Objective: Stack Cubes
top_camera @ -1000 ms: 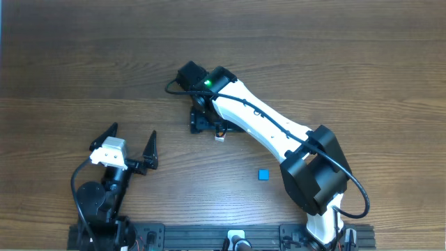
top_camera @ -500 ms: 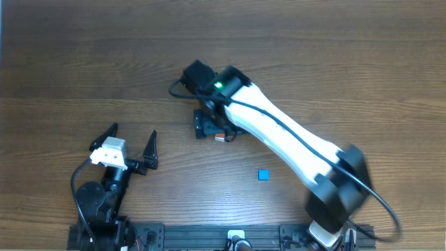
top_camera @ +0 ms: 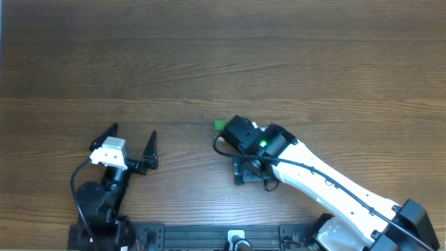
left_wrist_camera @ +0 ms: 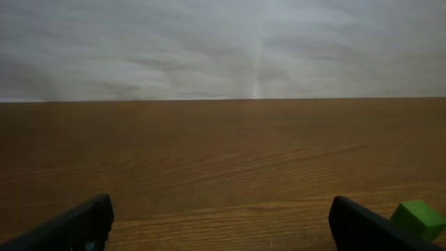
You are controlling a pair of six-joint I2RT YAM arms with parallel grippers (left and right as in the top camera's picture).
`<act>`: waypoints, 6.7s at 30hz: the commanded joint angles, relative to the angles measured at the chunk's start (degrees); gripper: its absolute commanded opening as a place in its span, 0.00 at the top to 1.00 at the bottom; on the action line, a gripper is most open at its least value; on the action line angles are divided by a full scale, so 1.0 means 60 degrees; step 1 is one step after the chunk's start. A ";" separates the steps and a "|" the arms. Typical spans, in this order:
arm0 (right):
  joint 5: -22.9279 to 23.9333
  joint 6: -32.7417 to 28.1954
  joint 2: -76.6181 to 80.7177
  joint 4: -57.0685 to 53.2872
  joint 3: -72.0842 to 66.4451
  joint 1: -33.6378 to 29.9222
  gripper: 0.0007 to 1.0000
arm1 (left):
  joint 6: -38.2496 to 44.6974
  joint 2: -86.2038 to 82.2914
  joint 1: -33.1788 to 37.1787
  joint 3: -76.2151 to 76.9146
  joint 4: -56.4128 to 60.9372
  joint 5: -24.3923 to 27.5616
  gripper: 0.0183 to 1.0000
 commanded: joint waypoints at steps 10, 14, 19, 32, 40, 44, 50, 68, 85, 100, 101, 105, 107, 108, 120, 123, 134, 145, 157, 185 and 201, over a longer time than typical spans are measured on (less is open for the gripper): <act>-0.0517 -0.0739 -0.0229 0.3300 -0.2554 -0.1013 0.01 | 0.0109 -0.0069 0.0051 -0.0047 -0.0007 0.0084 0.00; -0.0474 -0.0812 -0.0102 0.3548 -0.2779 -0.1144 0.01 | 0.0109 -0.0069 0.0051 -0.0047 -0.0007 0.0084 0.00; -0.0408 -0.0809 0.0437 0.3865 -0.2816 -0.1260 0.01 | 0.0109 -0.0069 0.0051 -0.0047 -0.0007 0.0084 0.00; -0.0415 -0.0801 0.0984 0.4397 -0.2816 -0.1257 0.30 | 0.0109 -0.0069 0.0051 -0.0047 -0.0007 0.0084 0.00; -0.0412 -0.0801 0.0984 0.4401 -0.2816 -0.1257 0.51 | 0.0109 -0.0069 0.0051 -0.0047 -0.0007 0.0084 0.00; -0.0415 -0.0798 0.0984 0.4401 -0.2816 -0.1257 0.67 | 0.0109 -0.0069 0.0051 -0.0047 -0.0007 0.0084 0.00; -0.0452 -0.0761 0.0984 0.4397 -0.2816 -0.1257 0.69 | 0.0109 -0.0069 0.0051 -0.0047 -0.0007 0.0084 0.00; -0.0204 -0.0841 0.0984 0.2091 0.0044 -0.1228 0.86 | 0.0109 -0.0069 0.0051 -0.0047 -0.0007 0.0084 0.00; 0.0339 -0.0710 0.4087 -0.1810 0.7803 -0.0769 0.90 | 0.0109 -0.0069 0.0051 -0.0047 -0.0007 0.0084 0.00; 0.0015 -0.0149 0.5468 -0.1730 0.7967 -0.0554 0.93 | 0.0109 -0.0069 0.0051 -0.0047 -0.0007 0.0084 0.00; 0.0015 -0.0149 0.5468 -0.1701 0.7960 -0.0532 0.93 | 0.0109 -0.0069 0.0051 -0.0047 -0.0007 0.0084 0.00; 0.0011 -0.0149 0.5468 -0.1566 0.7890 -0.0484 0.95 | 0.0109 -0.0069 0.0051 -0.0047 -0.0007 0.0084 0.00; 0.0004 -0.0149 0.5468 -0.1421 0.7781 -0.0463 0.95 | 0.0109 -0.0069 0.0051 -0.0047 -0.0007 0.0084 0.00; -0.0011 -0.0157 0.5468 -0.1337 0.7719 -0.0455 0.95 | 0.0109 -0.0069 0.0051 -0.0047 -0.0007 0.0084 0.00; -0.0004 -0.0160 0.5468 -0.1071 0.7297 -0.0448 0.96 | 0.0109 -0.0069 0.0051 -0.0047 -0.0007 0.0084 0.00; -0.0007 -0.0157 0.5468 -0.1064 0.7260 -0.0430 0.96 | 0.0109 -0.0069 0.0051 -0.0047 -0.0007 0.0084 0.00; -0.0004 -0.0160 0.5468 -0.0834 0.7060 -0.0397 0.96 | 0.0109 -0.0069 0.0051 -0.0047 -0.0007 0.0084 0.00; 0.0022 -0.0160 0.5468 -0.0688 0.6914 -0.0397 0.96 | 0.0109 -0.0069 0.0051 -0.0047 -0.0007 0.0084 0.00; 0.0066 -0.0189 0.5468 -0.0579 0.6823 -0.0397 0.95 | 0.0109 -0.0069 0.0051 -0.0047 -0.0007 0.0084 0.00; 0.0168 -0.0193 0.5468 -0.0382 0.6688 -0.0397 0.87 | 0.0109 -0.0069 0.0051 -0.0047 -0.0007 0.0084 0.00; 0.0168 -0.0193 0.5468 -0.0350 0.6677 -0.0397 0.47 | 0.0109 -0.0069 0.0051 -0.0047 -0.0007 0.0084 0.00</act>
